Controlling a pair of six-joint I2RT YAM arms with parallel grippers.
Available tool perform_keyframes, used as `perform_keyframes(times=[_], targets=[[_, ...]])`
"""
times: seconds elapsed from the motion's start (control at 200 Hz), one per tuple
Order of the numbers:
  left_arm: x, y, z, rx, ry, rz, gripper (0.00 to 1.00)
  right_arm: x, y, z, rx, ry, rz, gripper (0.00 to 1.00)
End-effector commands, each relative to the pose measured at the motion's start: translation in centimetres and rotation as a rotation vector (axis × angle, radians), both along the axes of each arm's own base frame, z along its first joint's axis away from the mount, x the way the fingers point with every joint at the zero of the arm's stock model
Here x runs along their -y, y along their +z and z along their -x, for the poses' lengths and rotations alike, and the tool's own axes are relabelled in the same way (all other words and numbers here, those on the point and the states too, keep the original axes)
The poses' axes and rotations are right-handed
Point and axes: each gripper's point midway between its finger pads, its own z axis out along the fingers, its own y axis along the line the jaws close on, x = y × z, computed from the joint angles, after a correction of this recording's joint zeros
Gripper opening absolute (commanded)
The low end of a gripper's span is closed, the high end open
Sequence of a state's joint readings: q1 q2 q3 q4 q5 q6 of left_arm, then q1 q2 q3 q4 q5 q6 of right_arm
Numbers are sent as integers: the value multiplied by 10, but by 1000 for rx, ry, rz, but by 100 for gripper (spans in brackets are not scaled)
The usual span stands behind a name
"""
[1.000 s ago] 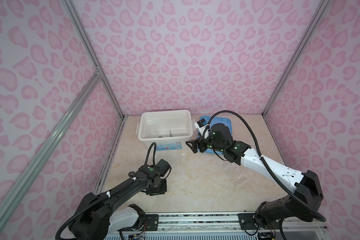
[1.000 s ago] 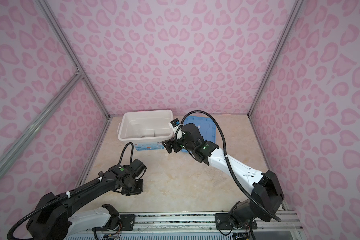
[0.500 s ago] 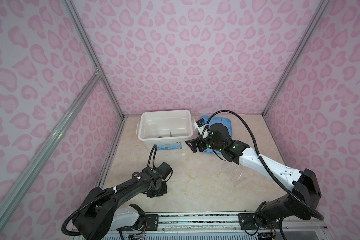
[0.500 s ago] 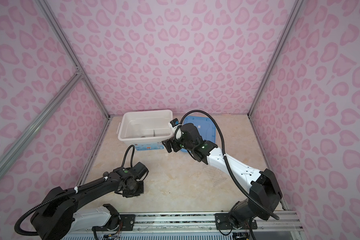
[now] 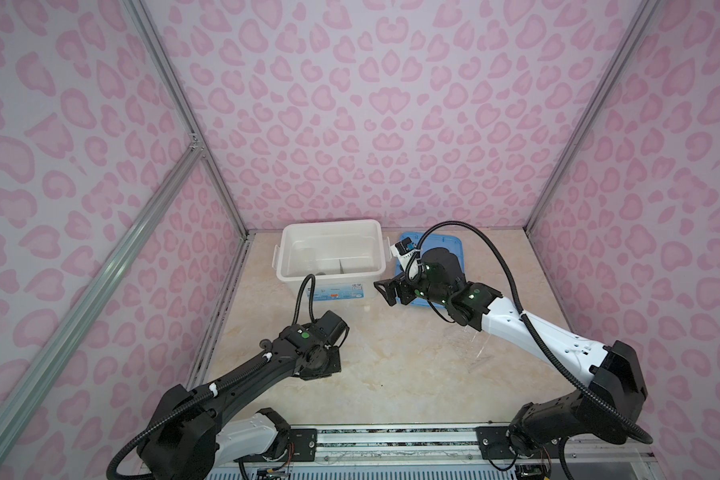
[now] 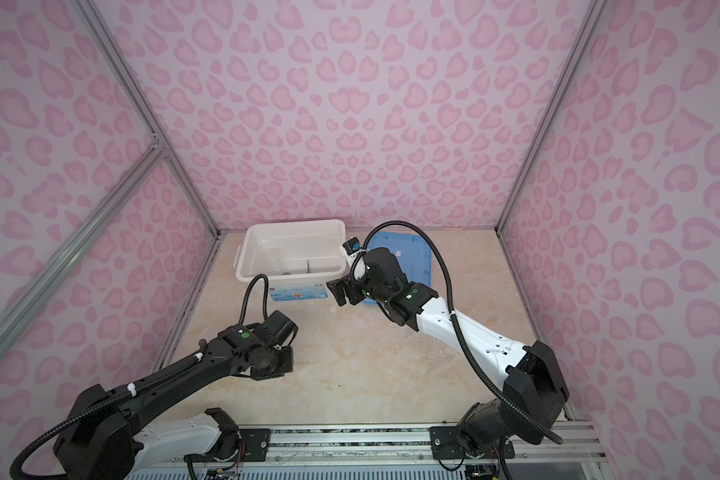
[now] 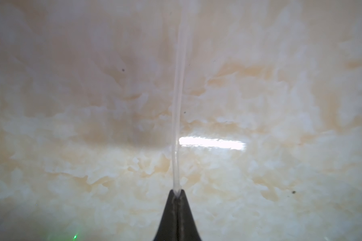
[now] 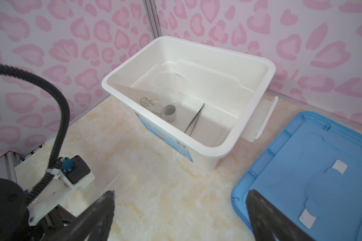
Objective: Organize the chemistry lab equipment
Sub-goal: 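Lift the second glass rod and carry it over the bin with the left gripper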
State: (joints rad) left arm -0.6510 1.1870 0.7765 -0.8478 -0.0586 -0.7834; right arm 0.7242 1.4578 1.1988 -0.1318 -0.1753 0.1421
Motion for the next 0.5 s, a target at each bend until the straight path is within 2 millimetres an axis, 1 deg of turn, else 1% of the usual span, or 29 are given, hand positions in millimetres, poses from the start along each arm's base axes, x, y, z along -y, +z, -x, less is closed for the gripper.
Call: perform_keyframes(times=[0.0, 0.09, 0.145, 0.24, 0.25, 0.265, 0.285, 0.405, 0.445, 0.495], targets=[[2, 38, -21, 80, -29, -11, 4, 8, 6, -7, 15, -55, -21, 99], [16, 70, -50, 148, -60, 33, 4, 16, 12, -13, 6, -96, -57, 99], [26, 91, -70, 193, -80, 57, 4, 21, 14, -17, -4, -123, -85, 99], [44, 128, -109, 274, -121, 79, 4, 20, 23, -21, -3, -119, -138, 99], [45, 127, -111, 270, -127, 77, 4, 20, 23, -21, -5, -115, -141, 99], [49, 140, -120, 299, -131, 92, 4, 19, 24, -22, -6, -113, -143, 99], [53, 147, -128, 313, -138, 102, 4, 19, 25, -24, -8, -110, -147, 99], [82, 174, -173, 349, -198, 194, 3, 16, 34, -33, -4, -106, -176, 99], [89, 178, -188, 361, -214, 197, 3, 17, 35, -39, -6, -115, -187, 99], [93, 177, -208, 360, -221, 190, 4, 18, 34, -47, -16, -125, -200, 99]])
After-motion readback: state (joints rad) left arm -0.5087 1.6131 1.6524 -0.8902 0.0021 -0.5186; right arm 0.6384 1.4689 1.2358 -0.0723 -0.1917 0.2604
